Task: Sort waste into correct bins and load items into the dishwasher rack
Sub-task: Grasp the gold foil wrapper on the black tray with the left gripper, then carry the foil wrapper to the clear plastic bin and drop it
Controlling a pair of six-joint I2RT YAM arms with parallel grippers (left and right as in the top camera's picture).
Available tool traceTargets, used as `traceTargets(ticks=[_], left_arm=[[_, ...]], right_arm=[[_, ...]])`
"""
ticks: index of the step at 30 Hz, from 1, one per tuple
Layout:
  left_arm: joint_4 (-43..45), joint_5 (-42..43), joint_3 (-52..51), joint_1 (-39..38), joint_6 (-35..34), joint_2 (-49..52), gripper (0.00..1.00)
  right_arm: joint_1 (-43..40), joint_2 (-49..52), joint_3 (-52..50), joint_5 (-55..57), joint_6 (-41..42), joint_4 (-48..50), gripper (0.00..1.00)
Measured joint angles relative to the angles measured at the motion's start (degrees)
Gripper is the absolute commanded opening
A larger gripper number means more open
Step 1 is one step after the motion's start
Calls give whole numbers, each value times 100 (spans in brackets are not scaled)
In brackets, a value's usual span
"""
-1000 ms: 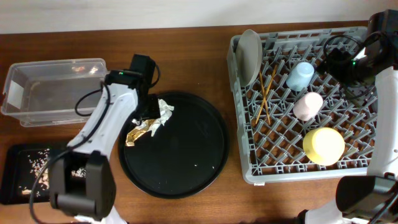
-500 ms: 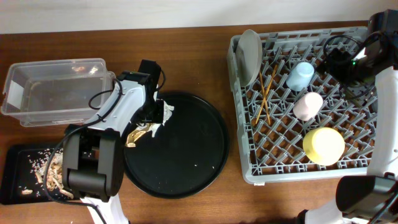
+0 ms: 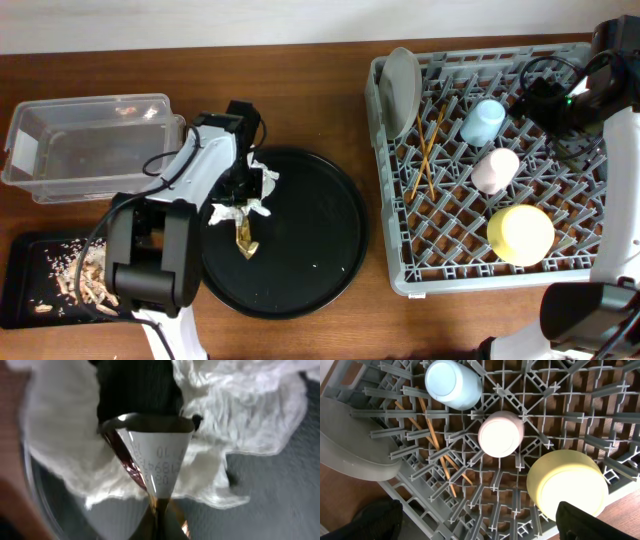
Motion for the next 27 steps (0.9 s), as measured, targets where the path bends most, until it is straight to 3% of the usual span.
traceTargets(ticks=[8,13,19,22,23,24,25,26,27], left_arm=[[-385,369,280,0,-79,-1062,1],[11,369,284,184,-404,-1580,1],[1869,216,295,2002,-1696,-1801,2],[2675,173,306,2732,-2002,-1801,2],[2789,168,308,2909,-2035,-1801,7],[2957,164,308,3104,-2072,-1801,20],[3058,168,308,3241,-2105,-1801,54],[3165,166,308,3407,-2138,-1801,82],[3193,151,308,3528,-2144,-1801,99]], right_arm=[[0,0,0,0,2,-4,98],[0,0,0,0,2,0,98],[0,0,0,0,-2,-4,98],[0,0,0,0,4,-7,99],[0,0,0,0,2,-2,98],[0,0,0,0,4,-4,98],[0,0,0,0,0,-4,98],[0,0,0,0,4,-4,98],[0,0,0,0,2,-4,98]])
